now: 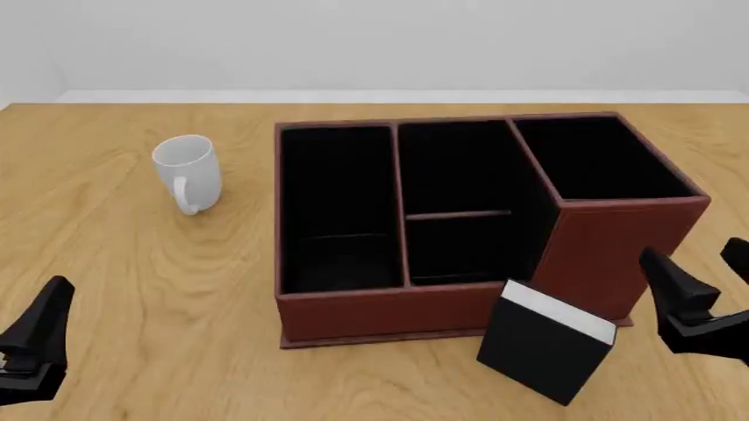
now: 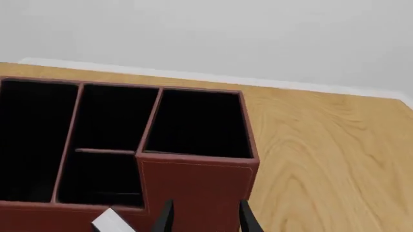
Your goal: Pick up the book and place it in the right compartment of the caddy.
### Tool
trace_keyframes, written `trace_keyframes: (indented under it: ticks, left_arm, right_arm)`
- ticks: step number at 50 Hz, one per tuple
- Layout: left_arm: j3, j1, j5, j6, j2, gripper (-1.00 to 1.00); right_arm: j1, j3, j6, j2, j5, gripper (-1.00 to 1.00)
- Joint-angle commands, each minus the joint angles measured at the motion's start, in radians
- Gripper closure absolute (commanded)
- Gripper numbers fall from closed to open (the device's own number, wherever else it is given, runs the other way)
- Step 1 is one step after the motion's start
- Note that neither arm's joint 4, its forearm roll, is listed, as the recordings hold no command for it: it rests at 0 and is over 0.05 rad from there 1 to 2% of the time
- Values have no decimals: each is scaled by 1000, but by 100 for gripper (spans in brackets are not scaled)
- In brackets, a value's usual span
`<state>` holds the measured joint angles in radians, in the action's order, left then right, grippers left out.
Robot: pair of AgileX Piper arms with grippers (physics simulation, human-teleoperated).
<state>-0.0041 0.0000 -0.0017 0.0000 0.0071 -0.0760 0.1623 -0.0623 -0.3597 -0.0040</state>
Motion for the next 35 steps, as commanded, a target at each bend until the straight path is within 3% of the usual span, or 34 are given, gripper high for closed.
trace_keyframes:
  ticks: [1,2,5,7,9,10,12,14,17,29,31,32,35]
  left_arm:
    - [0,0,0,0,0,-100]
    - [0,0,0,0,0,-100]
    - [0,0,0,0,0,-100]
    - [0,0,0,0,0,-100]
    - [0,0,0,0,0,-100]
    - [0,0,0,0,0,-100]
    - [0,0,0,0,0,-100]
    - [0,0,0,0,0,-100]
    - [0,0,0,0,0,-100]
    - [0,0,0,0,0,-100]
    - [0,0,0,0,0,-100]
    - [0,0,0,0,0,-100]
    - [0,0,0,0,0,-100]
  right_arm:
    - [-48,125,-86,-178,79,-100]
    - [-54,143,-65,-192,99,-100]
    - [-75,185,-121,-225,153,-100]
    - [-75,219,-98,-228,180,-100]
    - [-92,260,-114,-257,219,-100]
    - [-80,272,-150,-264,224,-100]
    - [-81,294,-136,-283,239,-100]
    - [-75,310,-178,-326,255,-100]
    - [-74,343,-149,-354,296,-100]
    - [-109,490,-184,-465,503,-100]
    - [-111,500,-181,-465,513,-100]
    - [-118,521,-149,-476,533,-100]
    - [-135,542,-165,-500,583,-100]
